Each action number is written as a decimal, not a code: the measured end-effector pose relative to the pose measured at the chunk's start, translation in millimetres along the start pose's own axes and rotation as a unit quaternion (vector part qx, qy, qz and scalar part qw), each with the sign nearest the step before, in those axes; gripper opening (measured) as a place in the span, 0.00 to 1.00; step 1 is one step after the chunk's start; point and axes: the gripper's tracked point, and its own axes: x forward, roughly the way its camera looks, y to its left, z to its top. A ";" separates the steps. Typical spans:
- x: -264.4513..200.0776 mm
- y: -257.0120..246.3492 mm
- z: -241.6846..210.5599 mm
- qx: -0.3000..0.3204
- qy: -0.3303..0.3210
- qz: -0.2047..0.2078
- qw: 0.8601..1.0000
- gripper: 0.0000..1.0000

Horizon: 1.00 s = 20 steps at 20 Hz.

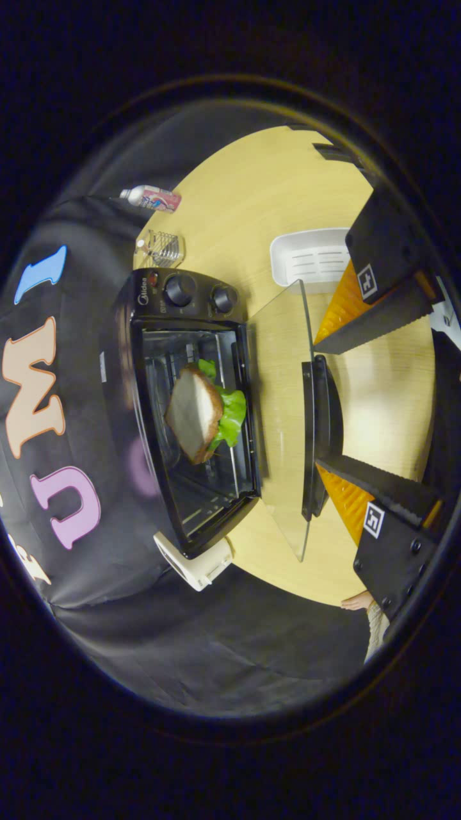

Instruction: Open the toaster oven, put the food inside, and close the toaster oven door.

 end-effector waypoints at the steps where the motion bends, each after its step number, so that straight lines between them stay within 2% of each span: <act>1: -0.5 1.4 3.7 0.001 -0.005 -0.001 1.000 0.98; 8: 1.7 9.8 48.8 0.036 -0.065 0.007 0.997 0.99; 20: 20.3 18.1 120.9 0.054 -0.157 0.026 0.986 1.00</act>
